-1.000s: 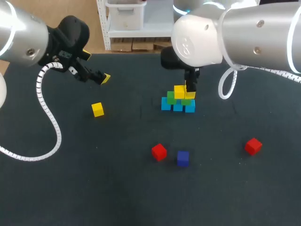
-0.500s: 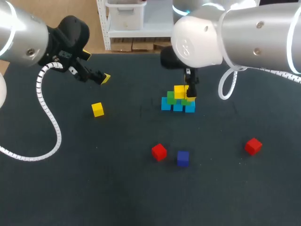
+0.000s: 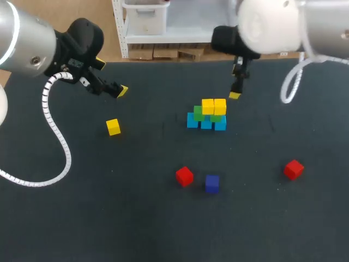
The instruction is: Place the blue cubes, place green cubes on the blue cubes, place the yellow cubes on the green cubes, then place the red cubes on the yellow cubes, and place purple cube on the red cubes.
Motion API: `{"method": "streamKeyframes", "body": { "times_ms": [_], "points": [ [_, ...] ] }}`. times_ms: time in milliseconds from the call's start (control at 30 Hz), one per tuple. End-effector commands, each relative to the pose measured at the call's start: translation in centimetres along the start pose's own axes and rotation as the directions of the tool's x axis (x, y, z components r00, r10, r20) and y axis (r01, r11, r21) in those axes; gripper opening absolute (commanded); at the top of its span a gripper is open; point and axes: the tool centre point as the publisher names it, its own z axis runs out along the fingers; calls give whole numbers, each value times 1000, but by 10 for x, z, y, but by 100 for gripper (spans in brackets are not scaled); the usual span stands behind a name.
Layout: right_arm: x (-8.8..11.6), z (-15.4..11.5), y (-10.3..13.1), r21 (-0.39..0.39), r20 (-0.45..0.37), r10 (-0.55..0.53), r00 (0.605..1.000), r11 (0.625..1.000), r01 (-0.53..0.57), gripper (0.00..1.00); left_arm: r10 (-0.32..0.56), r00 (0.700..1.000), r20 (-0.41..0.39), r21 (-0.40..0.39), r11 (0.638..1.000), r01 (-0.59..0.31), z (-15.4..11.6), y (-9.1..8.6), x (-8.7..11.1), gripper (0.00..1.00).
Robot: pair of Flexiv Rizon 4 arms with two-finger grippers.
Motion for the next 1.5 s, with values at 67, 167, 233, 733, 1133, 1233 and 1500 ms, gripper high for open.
{"method": "streamKeyframes", "body": {
  "times_ms": [67, 167, 233, 733, 1133, 1233, 1500],
  "points": [
    [28, -19, 11, 85, 199, 48, 979, 994, -66, 100, 2, 1000, 5, 4, 1000, -2, -1, 1, 1, 100],
    [34, -27, 12, 102, 239, 76, 968, 989, -103, 100, 2, 1000, 5, 4, 1000, -2, -1, 1, 1, 100],
    [38, -30, 15, 116, 257, 87, 962, 986, -120, 100, 2, 1000, 5, 4, 1000, -2, -1, 1, 1, 100],
    [82, -58, 25, 231, 393, 207, 896, 921, -313, 100, 2, 1000, 5, 4, 1000, -2, -1, 1, 1, 100],
    [112, -78, 19, 275, 483, 200, 853, 890, -365, 100, 2, 1000, 5, 4, 1000, -2, -1, 1, 1, 100],
    [119, -83, 15, 272, 500, 189, 845, 892, -360, 100, 2, 1000, 5, 4, 1000, -2, -1, 1, 1, 100],
    [131, -89, 4, 256, 511, 150, 846, 913, -316, 100, 2, 1000, 5, 4, 1000, -2, -1, 1, 1, 100]
  ]
}}
